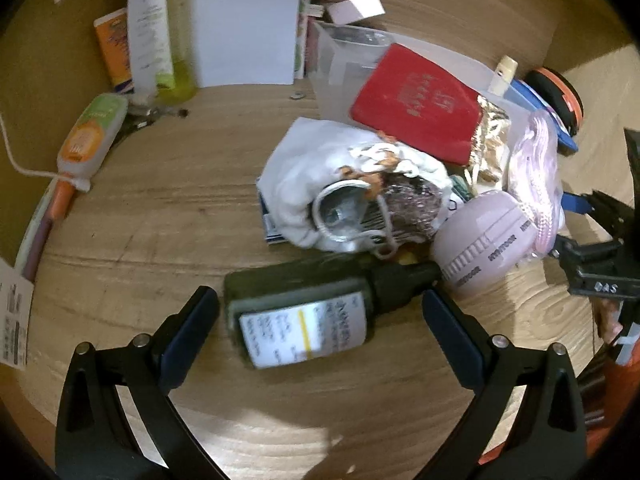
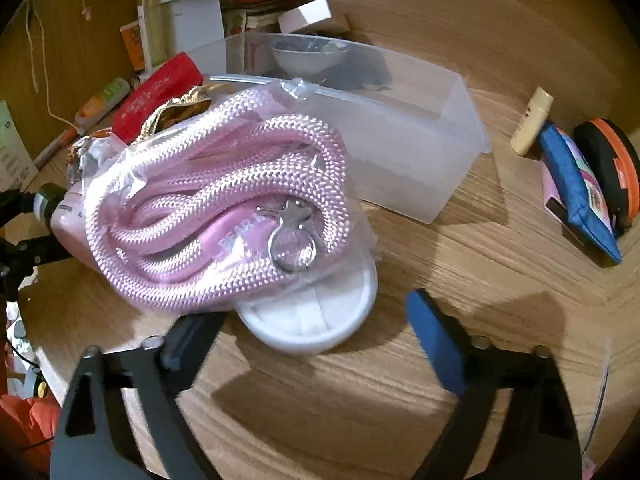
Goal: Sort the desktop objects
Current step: 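Grasp the green spray bottle with the left tool while the right tool grasps the white round container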
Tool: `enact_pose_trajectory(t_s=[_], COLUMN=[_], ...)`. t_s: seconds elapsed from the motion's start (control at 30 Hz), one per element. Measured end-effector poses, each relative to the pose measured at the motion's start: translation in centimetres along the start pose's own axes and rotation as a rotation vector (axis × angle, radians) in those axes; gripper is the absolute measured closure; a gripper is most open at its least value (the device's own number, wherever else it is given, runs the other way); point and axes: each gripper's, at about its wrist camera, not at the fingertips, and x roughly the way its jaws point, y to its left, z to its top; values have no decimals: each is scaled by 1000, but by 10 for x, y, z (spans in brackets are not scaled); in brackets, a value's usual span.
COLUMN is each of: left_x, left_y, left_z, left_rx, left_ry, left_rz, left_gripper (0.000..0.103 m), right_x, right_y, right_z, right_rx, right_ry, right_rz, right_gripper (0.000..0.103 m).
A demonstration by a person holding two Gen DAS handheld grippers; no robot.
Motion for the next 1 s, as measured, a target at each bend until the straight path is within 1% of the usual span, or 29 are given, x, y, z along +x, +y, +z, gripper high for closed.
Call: enact_pose_trajectory(t_s=[0.03, 0.07, 0.13, 0.17, 0.27, 0.47, 0.63, 0.8, 1.0], left_x=[0, -1, -2, -3, -5, -12, -27, -46, -61], left_y=[-2, -3, -5, -5, -2, 9, 13, 4, -13], left_z=[0, -1, -2, -3, -5, -8, -6, 2, 22], left_rx=[9, 22, 40, 44, 38, -23, -55, -28, 29], left_ry=[-5, -11, -17, -23, -29, -35, -72, -134, -186], left_rz=[2, 17, 40, 46, 45, 30, 8, 5, -27], left_gripper=[8, 17, 21, 25, 25, 25, 25, 25, 25], right_x=[1, 0, -1, -2, -4, -12, -27, -48, -60], right_y=[0, 0, -1, -2, -7, -18, -28, -38, -46], right_z=[1, 1, -1, -1, -4, -13, -19, -20, -15], right_rx=[-6, -5, -2, 3, 26, 71, 115, 149, 153], right_ry=[5, -1, -2, -2, -4, -16, -48, -103, -137], right_rz=[-2, 13, 38, 35, 28, 27, 5, -6, -9], right_gripper=[31, 36, 41, 41, 41, 41, 41, 41, 41])
